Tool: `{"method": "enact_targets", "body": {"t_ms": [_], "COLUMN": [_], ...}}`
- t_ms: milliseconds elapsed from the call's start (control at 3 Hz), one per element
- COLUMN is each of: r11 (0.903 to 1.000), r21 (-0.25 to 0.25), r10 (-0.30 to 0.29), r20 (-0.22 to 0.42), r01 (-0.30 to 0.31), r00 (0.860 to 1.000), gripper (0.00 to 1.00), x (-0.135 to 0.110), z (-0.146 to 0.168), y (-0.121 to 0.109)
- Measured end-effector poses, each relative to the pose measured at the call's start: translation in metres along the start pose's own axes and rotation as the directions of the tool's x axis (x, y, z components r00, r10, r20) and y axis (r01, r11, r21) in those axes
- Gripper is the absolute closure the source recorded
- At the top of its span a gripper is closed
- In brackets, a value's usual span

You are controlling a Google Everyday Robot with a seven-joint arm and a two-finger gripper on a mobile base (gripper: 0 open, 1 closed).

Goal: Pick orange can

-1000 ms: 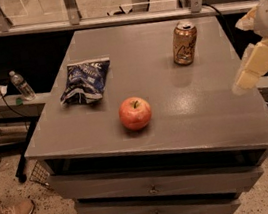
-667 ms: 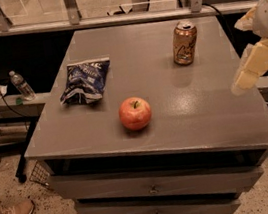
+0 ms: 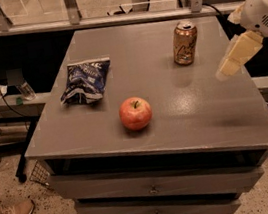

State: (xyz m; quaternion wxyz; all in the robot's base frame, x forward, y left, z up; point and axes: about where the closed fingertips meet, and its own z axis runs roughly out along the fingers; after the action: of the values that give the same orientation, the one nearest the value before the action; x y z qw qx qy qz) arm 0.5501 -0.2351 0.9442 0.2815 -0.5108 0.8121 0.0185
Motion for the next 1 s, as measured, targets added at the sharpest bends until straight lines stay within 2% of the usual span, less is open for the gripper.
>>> {"method": "enact_targets", "body": {"t_ms": [333, 667, 1000], "r11": [0.9981, 0.9898, 0.9739], "r21": [0.018, 0.014, 0.021], "r10": [0.057, 0.138, 0.217], "r20": [0.067, 0.142, 0.212], "r01": [-0.058, -0.142, -0.226], "r00": [0.996, 0.98, 0.953], "gripper": [0.0, 0.0, 0.0], "x": [-0.011, -0.017, -0.017], "z": [0.025, 0.055, 0.075], "y": [-0.032, -0.054, -0.07]}}
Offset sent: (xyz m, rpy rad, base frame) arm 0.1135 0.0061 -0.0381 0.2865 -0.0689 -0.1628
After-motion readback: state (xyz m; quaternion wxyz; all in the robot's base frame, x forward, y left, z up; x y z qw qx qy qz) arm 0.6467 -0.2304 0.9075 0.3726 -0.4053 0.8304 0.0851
